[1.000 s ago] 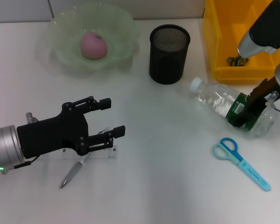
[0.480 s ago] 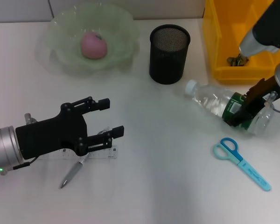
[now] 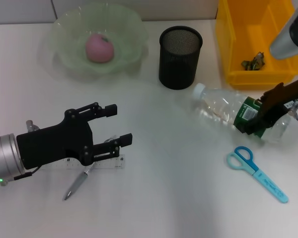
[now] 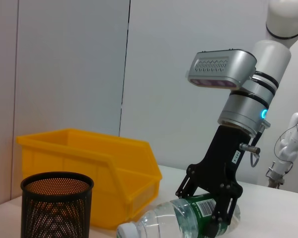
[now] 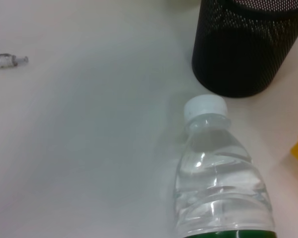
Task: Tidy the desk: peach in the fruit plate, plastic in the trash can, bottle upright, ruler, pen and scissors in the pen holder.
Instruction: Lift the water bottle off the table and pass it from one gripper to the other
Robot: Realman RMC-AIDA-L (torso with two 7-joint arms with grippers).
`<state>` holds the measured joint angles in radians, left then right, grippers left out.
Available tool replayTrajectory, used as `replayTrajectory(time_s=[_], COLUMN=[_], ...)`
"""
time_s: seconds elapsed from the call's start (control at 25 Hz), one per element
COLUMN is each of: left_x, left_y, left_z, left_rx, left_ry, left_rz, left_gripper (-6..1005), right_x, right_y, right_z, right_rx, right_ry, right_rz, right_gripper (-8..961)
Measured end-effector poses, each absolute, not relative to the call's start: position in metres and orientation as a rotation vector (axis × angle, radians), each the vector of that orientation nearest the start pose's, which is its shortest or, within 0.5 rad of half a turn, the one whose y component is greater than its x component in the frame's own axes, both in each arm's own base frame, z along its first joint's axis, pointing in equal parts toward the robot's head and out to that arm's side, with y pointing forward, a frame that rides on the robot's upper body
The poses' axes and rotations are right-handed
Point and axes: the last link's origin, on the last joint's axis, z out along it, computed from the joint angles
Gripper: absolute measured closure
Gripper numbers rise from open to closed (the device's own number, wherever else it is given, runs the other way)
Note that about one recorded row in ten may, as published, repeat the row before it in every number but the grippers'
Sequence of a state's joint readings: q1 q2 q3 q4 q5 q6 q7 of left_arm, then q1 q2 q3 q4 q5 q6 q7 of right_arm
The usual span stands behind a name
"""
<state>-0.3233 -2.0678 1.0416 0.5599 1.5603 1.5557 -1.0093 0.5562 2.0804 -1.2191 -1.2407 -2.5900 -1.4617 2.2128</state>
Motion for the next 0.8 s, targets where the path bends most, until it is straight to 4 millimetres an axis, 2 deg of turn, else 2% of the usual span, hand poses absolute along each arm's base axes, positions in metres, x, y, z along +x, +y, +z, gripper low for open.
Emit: replayTrajectory(time_s=[0.16, 0.36, 0.56, 0.8], left_x=[-0.277, -0.276, -0.274, -0.268], left_y=[0.274, 0.275, 0.274, 0.274], left_z=[-0.026, -0.026, -0.023, -0.016], left_rx=[-2.662, -2.663, -2.64, -2.595], left_ry=[-0.357, -0.354, -0.371, -0.376], left_rz=[-0.904, -0.906, -0.947, -1.044], left_gripper=[313, 315, 318, 321], right_x=[0.226, 0.22, 0.215, 0.214], right_y=[0.359, 0.349, 0.335, 0.322], right_z=[0.016, 0.022, 0.028, 0.041], right_rx=[-2.653, -2.683, -2.718, -2.715], right_ry=[0.728, 0.659, 0.58, 0.46], right_rz=[-0.387, -0.233, -0.044, 0.296], right_gripper=[191, 191, 191, 192])
